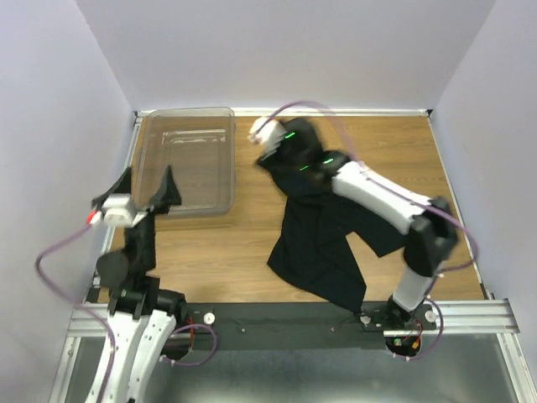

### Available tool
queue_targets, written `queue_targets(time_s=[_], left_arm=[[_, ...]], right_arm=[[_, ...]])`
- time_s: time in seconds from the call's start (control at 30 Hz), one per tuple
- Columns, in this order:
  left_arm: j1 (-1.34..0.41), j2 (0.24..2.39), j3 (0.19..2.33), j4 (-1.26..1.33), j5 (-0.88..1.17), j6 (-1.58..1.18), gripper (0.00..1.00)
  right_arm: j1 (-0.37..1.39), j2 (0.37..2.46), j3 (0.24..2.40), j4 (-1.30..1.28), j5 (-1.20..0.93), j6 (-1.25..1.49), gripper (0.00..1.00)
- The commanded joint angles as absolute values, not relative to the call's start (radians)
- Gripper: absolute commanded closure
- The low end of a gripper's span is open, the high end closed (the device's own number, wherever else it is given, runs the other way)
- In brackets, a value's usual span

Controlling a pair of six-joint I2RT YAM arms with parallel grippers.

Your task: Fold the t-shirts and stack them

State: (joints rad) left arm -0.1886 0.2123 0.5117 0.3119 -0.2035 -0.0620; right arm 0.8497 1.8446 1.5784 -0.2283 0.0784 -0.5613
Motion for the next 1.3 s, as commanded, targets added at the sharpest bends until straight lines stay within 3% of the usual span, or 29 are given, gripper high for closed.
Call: queue_targets(time_s=[0.0,0.13,0.23,0.43,0.57,0.6,0.7,0.73,0.8,0.83,0.9,1.07,1.27], left_arm=[[-0.181,0.522,0.586,0.266,-0.023,-0.196,0.04],[-0.183,0.917,0.780,0.096,0.121,-0.258,0.12],[-0.210,1.193,0.943,-0.050,0.103,-0.268,0.12],[-0.386,1.627,1.268,-0.283,-0.255,-0.273,0.13],[-0.416,1.922,1.492,-0.504,-0.479,-0.314,0.33],[-0.416,1.993,1.515,-0.523,-0.506,-0.314,0.33],[-0.416,2.051,1.537,-0.529,-0.598,-0.314,0.35],[-0.416,2.055,1.542,-0.528,-0.618,-0.310,0.50],[-0.414,2.060,1.543,-0.535,-0.652,-0.308,0.64],[-0.414,2.060,1.545,-0.538,-0.678,-0.305,0.80],[-0.413,2.046,1.540,-0.540,-0.713,-0.289,0.99],[-0.353,1.999,1.505,-0.514,-0.804,-0.210,1.00],[-0.262,1.951,1.494,-0.425,-0.568,-0.005,1.00]], right_arm=[[0.622,1.665,1.402,-0.314,-0.344,-0.361,0.00],[0.491,1.573,1.209,-0.322,-0.443,-0.276,0.00],[0.447,1.536,1.152,-0.319,-0.471,-0.250,0.00],[0.310,1.505,1.128,-0.321,-0.587,-0.193,0.00],[0.273,1.500,1.121,-0.321,-0.638,-0.176,0.00],[0.268,1.494,1.121,-0.321,-0.649,-0.175,0.00],[0.261,1.483,1.117,-0.321,-0.667,-0.170,0.00],[0.258,1.482,1.115,-0.322,-0.669,-0.167,0.00],[0.249,1.480,1.114,-0.321,-0.676,-0.167,0.00],[0.245,1.480,1.114,-0.321,-0.680,-0.166,0.00],[0.239,1.483,1.114,-0.321,-0.687,-0.163,0.00],[0.230,1.488,1.112,-0.321,-0.699,-0.164,0.00],[0.229,1.499,1.109,-0.321,-0.710,-0.166,0.00]])
